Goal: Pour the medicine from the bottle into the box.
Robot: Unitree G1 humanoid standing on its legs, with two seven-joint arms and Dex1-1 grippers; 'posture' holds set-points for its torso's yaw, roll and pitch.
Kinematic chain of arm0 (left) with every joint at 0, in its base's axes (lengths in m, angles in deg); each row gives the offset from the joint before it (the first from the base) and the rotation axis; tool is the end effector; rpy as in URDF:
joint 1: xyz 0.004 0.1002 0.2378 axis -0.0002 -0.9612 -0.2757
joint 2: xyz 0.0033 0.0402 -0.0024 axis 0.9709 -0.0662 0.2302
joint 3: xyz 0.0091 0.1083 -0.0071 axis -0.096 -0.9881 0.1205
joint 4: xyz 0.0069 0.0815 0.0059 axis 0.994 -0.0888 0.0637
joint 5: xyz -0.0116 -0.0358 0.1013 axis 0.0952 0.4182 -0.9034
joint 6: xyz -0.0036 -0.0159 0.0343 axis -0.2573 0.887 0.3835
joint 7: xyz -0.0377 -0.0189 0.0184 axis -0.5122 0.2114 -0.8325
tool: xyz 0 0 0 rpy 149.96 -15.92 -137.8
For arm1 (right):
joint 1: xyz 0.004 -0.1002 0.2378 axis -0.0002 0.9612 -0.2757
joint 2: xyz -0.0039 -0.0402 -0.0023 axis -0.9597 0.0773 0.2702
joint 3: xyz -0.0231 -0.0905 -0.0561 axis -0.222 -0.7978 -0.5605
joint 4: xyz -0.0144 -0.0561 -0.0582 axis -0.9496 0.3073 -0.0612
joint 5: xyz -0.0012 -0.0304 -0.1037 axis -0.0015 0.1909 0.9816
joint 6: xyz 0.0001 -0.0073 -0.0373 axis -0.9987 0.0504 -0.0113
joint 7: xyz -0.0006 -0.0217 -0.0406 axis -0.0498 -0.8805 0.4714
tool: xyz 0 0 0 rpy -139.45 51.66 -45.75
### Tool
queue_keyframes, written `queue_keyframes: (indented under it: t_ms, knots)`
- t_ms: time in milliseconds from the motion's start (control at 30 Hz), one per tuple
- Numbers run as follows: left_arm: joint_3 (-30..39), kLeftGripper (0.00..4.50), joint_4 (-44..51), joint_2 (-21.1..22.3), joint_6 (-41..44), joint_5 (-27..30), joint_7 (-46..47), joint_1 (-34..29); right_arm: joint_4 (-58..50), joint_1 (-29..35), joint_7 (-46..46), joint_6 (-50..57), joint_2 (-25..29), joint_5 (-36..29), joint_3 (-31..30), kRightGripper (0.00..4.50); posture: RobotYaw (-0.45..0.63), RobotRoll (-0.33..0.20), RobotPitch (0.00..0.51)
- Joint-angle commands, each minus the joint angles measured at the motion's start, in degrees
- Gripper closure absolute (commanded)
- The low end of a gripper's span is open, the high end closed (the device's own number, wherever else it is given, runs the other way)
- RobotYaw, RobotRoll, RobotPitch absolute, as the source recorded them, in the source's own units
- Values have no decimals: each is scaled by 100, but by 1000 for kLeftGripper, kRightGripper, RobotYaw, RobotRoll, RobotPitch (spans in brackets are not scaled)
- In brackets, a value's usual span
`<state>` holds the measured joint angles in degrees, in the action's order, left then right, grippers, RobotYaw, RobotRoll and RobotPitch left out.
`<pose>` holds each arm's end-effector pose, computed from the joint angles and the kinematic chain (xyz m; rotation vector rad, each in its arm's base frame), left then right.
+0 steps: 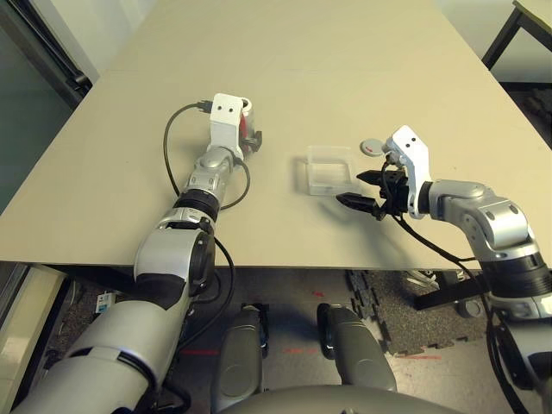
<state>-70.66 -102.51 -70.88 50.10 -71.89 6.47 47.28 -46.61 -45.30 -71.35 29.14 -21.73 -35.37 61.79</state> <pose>0.3769 0.1625 0.1261 0.0819 0.1353 -0.1557 0.2867 -0.2087 0.1523 -0.1416 0.4037 0.8477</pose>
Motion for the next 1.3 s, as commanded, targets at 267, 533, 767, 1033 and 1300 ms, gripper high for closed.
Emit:
queue_keyframes:
  t_ms: [267, 533, 767, 1033, 1300]
  knots:
    - [-19, 27, -46, -7, -54, 48, -136, -91, 34, 0, 2, -14, 48, 1, 46, 0, -6, 0, 154]
    - [-105, 27, 238, -136, 203, 96, -618, -337, -147, 53, -89, 91, 211, -62, 56, 0, 0, 0, 160]
    - [-234, 27, 1126, -233, 658, 194, -945, -918, -588, 244, -157, 374, 488, -204, 131, 0, 0, 0, 167]
    - [-436, 27, 3385, -182, 1923, 426, -1189, -1949, -1513, 501, -239, 1152, 970, -845, 660, 0, 15, 0, 178]
    - [-300, 27, 4431, 202, 2704, 638, -1194, -2385, -1576, 491, -151, 1366, 1133, -1218, 1128, 0, 26, 0, 184]
